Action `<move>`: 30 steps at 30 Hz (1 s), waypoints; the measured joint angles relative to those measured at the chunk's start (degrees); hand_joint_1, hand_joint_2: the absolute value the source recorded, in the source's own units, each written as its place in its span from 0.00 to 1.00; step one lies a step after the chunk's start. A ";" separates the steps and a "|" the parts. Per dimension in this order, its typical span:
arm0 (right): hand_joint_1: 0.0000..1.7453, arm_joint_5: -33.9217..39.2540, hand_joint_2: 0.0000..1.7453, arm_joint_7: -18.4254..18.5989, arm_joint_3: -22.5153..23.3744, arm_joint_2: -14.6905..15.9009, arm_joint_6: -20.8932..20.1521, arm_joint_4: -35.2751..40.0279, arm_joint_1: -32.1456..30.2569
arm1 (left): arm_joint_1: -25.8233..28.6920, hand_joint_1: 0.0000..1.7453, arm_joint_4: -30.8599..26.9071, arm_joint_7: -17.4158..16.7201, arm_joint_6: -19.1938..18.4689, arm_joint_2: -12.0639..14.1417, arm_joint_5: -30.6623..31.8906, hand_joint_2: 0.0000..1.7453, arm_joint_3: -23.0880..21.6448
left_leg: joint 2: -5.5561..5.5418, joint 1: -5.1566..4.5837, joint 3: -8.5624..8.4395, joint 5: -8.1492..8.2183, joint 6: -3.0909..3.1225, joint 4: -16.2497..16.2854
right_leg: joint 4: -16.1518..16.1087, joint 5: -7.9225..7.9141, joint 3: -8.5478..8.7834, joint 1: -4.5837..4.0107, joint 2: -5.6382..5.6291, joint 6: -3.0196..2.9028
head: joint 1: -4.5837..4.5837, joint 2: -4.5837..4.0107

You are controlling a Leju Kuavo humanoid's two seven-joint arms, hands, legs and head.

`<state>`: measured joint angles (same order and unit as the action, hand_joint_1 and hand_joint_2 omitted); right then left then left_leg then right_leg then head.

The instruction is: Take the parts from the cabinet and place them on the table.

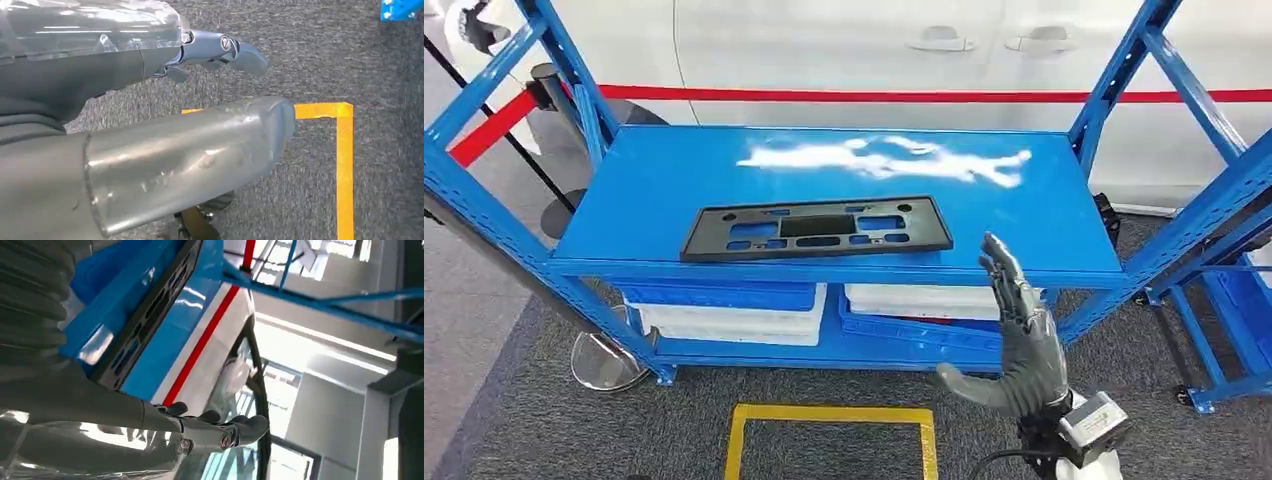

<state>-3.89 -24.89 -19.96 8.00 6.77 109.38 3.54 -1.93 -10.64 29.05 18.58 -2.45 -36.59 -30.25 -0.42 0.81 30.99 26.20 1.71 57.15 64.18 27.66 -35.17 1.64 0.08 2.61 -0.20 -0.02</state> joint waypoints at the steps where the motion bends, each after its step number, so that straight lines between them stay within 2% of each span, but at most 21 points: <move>1: 0.00 -1.39 1.00 0.76 -1.10 0.26 0.09 0.67 0.39 | -0.05 0.00 0.02 0.02 -0.11 -0.02 -0.02 0.00 -0.22 | -0.05 -0.01 0.09 0.36 -0.44 0.46 | -5.35 -1.55 2.23 0.17 -0.02 -0.06 | 0.13 0.02; 2: 0.00 -2.76 1.00 1.22 -1.83 0.35 0.42 0.83 0.74 | -0.13 0.00 0.15 0.07 -0.13 -0.02 -0.07 0.00 -0.39 | -0.13 -0.34 0.49 0.57 -0.87 0.90 | -5.75 -0.72 2.52 -0.40 -0.22 -0.56 | 0.22 0.00; 3: 0.00 -4.77 1.00 1.75 -2.58 0.41 1.14 1.16 0.80 | -0.22 0.00 0.24 0.13 -0.13 -0.02 -0.11 0.00 -0.63 | -0.20 -0.34 0.73 0.50 -1.19 0.89 | -5.56 -0.87 2.13 -0.36 -0.31 -1.26 | 0.09 0.02; 5: 0.00 -8.81 1.00 2.42 -3.78 0.55 2.41 1.35 1.07 | -0.16 0.00 0.39 0.13 -0.15 -0.07 -0.11 0.00 -1.14 | -0.18 -0.24 0.65 0.39 -1.83 0.66 | -5.47 -0.84 1.95 -0.65 -0.37 -1.94 | -0.02 0.02; 7: 0.00 -13.12 1.00 3.27 -4.93 0.65 3.91 1.35 1.68 | -0.22 0.00 0.46 0.13 -0.17 -0.07 0.00 0.00 -1.38 | -0.06 0.12 0.82 1.28 -2.48 1.56 | -6.11 -1.21 2.31 -0.28 -0.14 -2.96 | -0.04 0.02; 8: 0.00 -15.13 1.00 3.60 -5.61 0.65 4.69 1.33 2.00 | -0.29 0.00 0.46 0.13 -0.20 -0.09 0.04 0.00 -1.49 | 0.07 0.08 1.94 3.09 -2.63 4.08 | -6.15 -1.18 2.32 -0.26 -0.11 -3.30 | -0.39 0.02; 10: 0.00 -18.69 1.00 4.37 -6.85 0.68 5.97 1.11 2.29 | -0.44 0.00 0.52 0.09 -0.22 -0.04 0.07 0.00 -1.83 | 0.07 0.16 6.39 7.64 -3.06 13.40 | -6.11 -1.16 2.23 -0.41 0.09 -3.48 | -0.72 0.02; 11: 0.00 -20.59 1.00 4.78 -7.36 0.68 6.71 0.89 2.37 | -0.41 0.00 0.57 0.02 -0.24 -0.04 0.07 0.00 -1.97 | 0.07 0.15 8.46 9.03 -3.15 17.60 | -6.05 -1.13 2.18 -0.50 0.14 -3.53 | -0.68 0.02; 12: 0.00 -22.67 1.00 5.20 -8.06 0.68 7.44 0.59 2.49 | -0.38 0.00 0.61 -0.04 -0.28 -0.07 0.13 0.00 -2.30 | 0.07 0.16 9.62 9.13 -3.13 19.80 | -5.99 -1.12 2.17 -0.53 0.15 -3.54 | -0.74 0.02; 13: 0.00 -24.18 1.00 5.55 -8.54 0.68 8.03 0.32 2.65 | -0.37 0.00 0.63 -0.04 -0.28 -0.07 0.17 0.00 -2.60 | 0.07 0.16 9.26 7.70 -3.06 18.83 | -5.91 -1.06 2.23 -0.55 0.14 -3.59 | -0.68 0.02; 14: 0.00 -25.95 1.00 5.90 -8.98 0.68 8.57 0.08 2.75 | -0.35 0.00 0.68 -0.07 -0.28 -0.04 0.17 0.00 -2.67 | 0.07 0.16 8.03 5.69 -2.96 15.90 | -5.80 -0.98 2.23 -0.54 0.11 -3.56 | -0.70 0.02; 16: 0.00 -28.06 1.00 6.38 -9.61 0.68 9.40 -0.38 2.93 | -0.42 0.00 0.79 -0.07 -0.28 0.09 0.22 0.00 -2.69 | 0.10 0.16 3.27 0.28 -2.59 5.70 | -5.57 -0.71 2.42 -0.49 0.04 -3.17 | -0.79 0.02; 17: 0.00 -29.23 1.00 6.68 -9.94 0.68 9.90 -0.68 3.15 | -0.49 0.00 0.81 -0.07 -0.28 0.09 0.24 0.00 -2.77 | 0.08 0.07 1.97 0.46 -2.32 2.61 | -5.44 -0.56 2.41 -0.68 0.03 -2.91 | -0.79 0.02; 21: 0.00 -38.89 1.00 9.17 -12.49 0.52 13.20 -3.50 4.62 | -0.64 0.00 0.90 -0.24 -0.39 0.09 0.59 0.00 -3.91 | -0.08 -0.20 1.96 0.29 -1.01 1.80 | -5.73 -0.93 2.22 -0.90 -0.06 -1.47 | -0.74 0.02; 22: 0.00 -41.34 1.00 9.83 -12.98 0.48 14.05 -4.24 4.75 | -0.61 0.00 0.90 -0.35 -0.44 0.07 0.68 0.00 -4.11 | -0.02 0.13 1.73 -0.09 -0.41 1.33 | -5.47 -0.49 2.15 -0.72 -0.06 -1.19 | -0.79 0.02; 23: 0.00 -43.32 1.00 10.34 -13.42 0.44 14.93 -5.06 5.05 | -0.66 0.00 0.90 -0.42 -0.44 0.07 0.85 0.00 -4.22 | -0.02 0.04 1.76 -0.16 -0.13 1.25 | -3.88 0.80 1.56 -0.73 -0.07 -1.09 | -0.50 0.02; 24: 0.00 -45.05 1.00 10.84 -13.88 0.39 15.65 -5.91 5.51 | -0.75 0.00 0.90 -0.48 -0.46 0.07 1.05 0.00 -4.35 | 0.04 -0.01 1.90 -0.20 0.26 1.25 | 0.05 3.26 -0.37 -0.74 -0.09 -0.95 | -0.31 0.02; 26: 0.00 -48.85 1.00 11.93 -14.95 0.24 17.05 -8.01 5.77 | -0.79 0.00 0.92 -0.59 -0.48 0.15 1.22 0.00 -4.87 | 0.06 -0.28 2.08 -0.22 0.39 1.27 | 9.33 7.20 -4.86 -0.73 -0.07 -0.72 | -0.22 0.02; 27: 0.00 -50.69 1.00 12.41 -15.60 0.06 17.72 -9.07 5.80 | -0.78 0.00 0.94 -0.70 -0.48 0.20 1.27 0.00 -5.20 | 0.04 -0.44 2.09 -0.21 0.43 1.29 | 12.10 7.63 -6.25 -0.75 -0.07 -0.73 | -0.18 0.02; 28: 0.00 -51.89 1.00 12.76 -15.97 0.02 18.12 -9.78 5.87 | -0.75 0.00 0.96 -0.74 -0.52 0.22 1.27 0.00 -5.42 | -0.02 -0.59 2.01 -0.20 0.45 1.29 | 11.80 6.59 -6.19 -0.77 -0.07 -0.88 | -0.22 0.02; 30: 0.00 -55.15 1.00 13.73 -16.89 -0.40 19.37 -11.72 6.31 | -0.79 0.00 0.98 -0.83 -0.63 0.22 1.38 0.00 -5.68 | -0.14 -0.88 1.78 -0.14 0.51 1.30 | 4.84 2.09 -2.84 -0.97 -0.08 -1.55 | -0.15 0.02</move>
<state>-59.04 -11.17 -36.85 7.61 26.14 97.65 9.85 -2.72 -9.66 28.22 17.94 -2.23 -35.21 -35.93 -0.56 -0.07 32.76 26.06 2.22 58.45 69.02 29.76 -38.01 0.67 -0.01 1.06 -0.35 0.00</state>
